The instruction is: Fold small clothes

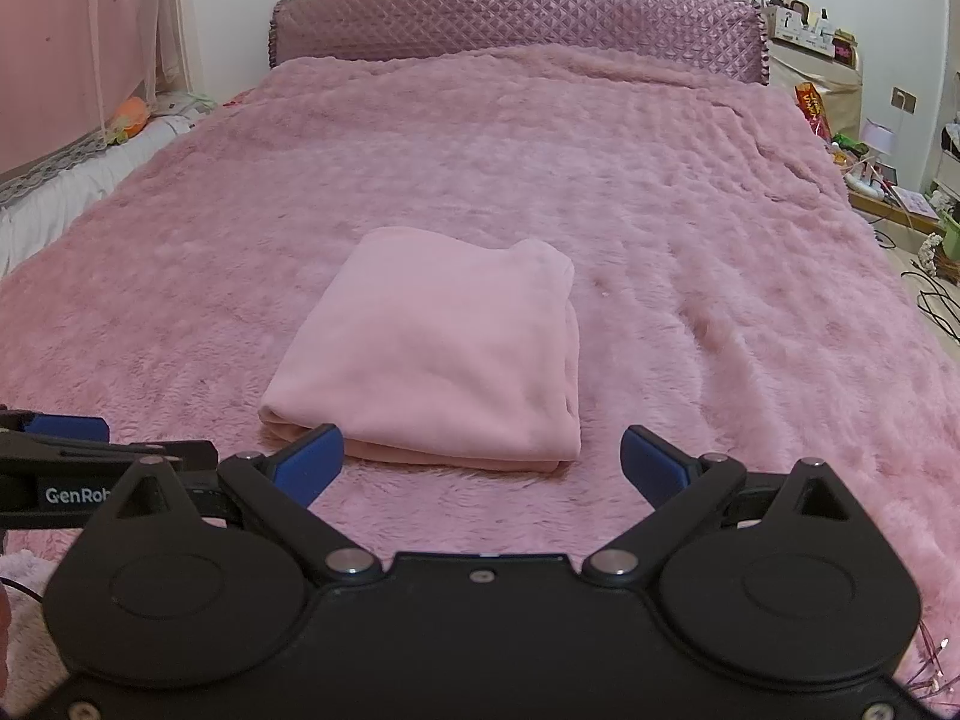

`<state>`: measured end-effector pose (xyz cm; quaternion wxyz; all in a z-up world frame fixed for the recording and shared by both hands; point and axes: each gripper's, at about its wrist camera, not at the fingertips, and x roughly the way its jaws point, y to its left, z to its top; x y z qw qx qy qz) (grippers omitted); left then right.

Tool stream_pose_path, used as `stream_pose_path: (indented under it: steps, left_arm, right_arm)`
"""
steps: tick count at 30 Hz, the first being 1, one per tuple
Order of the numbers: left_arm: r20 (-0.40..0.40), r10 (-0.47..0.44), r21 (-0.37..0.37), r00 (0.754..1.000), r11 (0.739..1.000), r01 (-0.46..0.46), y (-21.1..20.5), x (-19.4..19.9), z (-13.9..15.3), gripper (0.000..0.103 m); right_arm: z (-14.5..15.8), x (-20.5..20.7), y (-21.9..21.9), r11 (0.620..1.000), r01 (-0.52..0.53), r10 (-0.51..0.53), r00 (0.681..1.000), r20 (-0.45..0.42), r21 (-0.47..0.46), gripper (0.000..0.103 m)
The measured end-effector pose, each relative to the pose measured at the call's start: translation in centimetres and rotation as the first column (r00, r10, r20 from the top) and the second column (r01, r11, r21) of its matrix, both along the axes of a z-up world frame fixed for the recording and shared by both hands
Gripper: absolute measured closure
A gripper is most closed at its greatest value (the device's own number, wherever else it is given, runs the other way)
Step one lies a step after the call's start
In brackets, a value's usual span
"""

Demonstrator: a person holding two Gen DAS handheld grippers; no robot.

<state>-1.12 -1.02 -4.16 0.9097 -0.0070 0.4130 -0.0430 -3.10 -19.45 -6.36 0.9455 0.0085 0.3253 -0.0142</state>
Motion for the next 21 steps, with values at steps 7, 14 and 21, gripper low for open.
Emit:
stream_pose_path:
  steps: [7,14,21]
  left_arm:
    - [0.014,-0.001,0.020,1.000,1.000,0.001,-0.03,-0.10,0.00,0.018]
    - [0.052,-0.010,0.032,0.999,0.999,0.009,-0.53,-0.67,0.05,0.018]
    - [0.045,-0.009,0.015,0.999,1.000,0.009,-0.15,-0.52,0.01,0.018]
  right_arm:
    - [0.01,0.02,0.00,1.000,-0.002,0.002,1.000,-0.001,0.000,0.003]
    - [-0.03,-0.05,-0.07,1.000,0.000,0.000,1.000,-0.006,-0.002,0.003]
    - [-0.04,-0.02,-0.06,1.000,-0.001,0.001,1.000,-0.007,-0.001,0.003]
